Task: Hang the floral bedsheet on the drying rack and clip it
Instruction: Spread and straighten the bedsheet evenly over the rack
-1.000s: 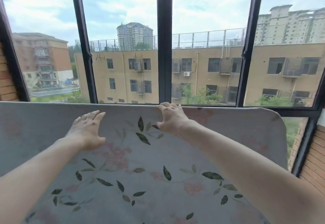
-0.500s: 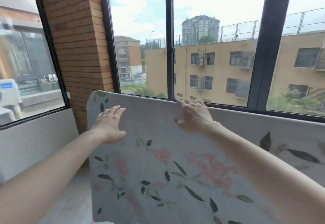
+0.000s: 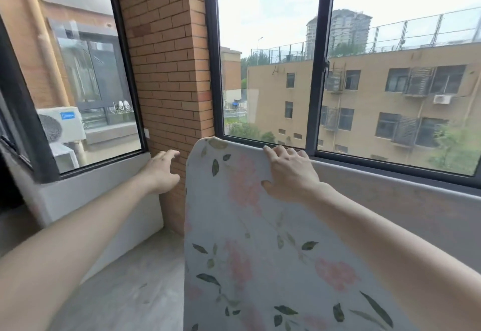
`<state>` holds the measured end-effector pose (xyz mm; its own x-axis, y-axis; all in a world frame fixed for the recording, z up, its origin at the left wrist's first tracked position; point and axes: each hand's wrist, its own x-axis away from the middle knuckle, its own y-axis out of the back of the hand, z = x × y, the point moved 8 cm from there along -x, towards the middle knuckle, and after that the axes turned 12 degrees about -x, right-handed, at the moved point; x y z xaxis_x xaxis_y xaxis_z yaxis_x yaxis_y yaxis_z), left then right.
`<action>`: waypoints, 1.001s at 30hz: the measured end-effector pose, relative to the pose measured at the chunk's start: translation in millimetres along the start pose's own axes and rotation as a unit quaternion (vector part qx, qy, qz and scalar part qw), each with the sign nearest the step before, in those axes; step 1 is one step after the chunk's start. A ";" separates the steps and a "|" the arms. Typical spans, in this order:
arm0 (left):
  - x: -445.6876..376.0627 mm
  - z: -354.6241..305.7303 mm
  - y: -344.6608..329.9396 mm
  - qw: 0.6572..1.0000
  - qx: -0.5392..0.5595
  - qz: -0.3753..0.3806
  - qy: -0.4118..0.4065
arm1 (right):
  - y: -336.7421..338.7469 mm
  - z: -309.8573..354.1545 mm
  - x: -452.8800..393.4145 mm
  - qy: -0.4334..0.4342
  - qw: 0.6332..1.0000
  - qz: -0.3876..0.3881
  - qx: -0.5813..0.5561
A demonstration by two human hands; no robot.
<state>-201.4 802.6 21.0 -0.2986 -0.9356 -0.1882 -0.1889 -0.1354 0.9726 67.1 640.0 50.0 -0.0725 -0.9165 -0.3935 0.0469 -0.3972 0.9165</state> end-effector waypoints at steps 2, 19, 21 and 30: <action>-30.2 12.9 -1.8 1.000 0.019 0.003 -0.011 | -4.1 9.5 -16.3 -0.008 1.000 -0.012 -0.012; -183.1 10.0 -39.6 0.971 0.034 0.032 -0.234 | -3.0 10.8 -40.5 -0.174 0.977 -0.121 0.034; -183.7 5.7 -32.3 0.965 0.033 0.046 -0.255 | -2.3 10.5 -40.3 -0.187 0.974 -0.121 0.039; -172.8 -14.5 -16.6 0.942 0.133 0.116 -0.286 | -3.4 14.7 -40.3 -0.205 0.972 -0.110 0.035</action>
<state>-133.0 961.8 39.4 -0.8012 -0.5915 -0.0907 -0.2611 0.2091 0.9424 55.2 679.0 63.8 -0.4651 -0.7080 -0.5314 -0.0814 -0.5635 0.8221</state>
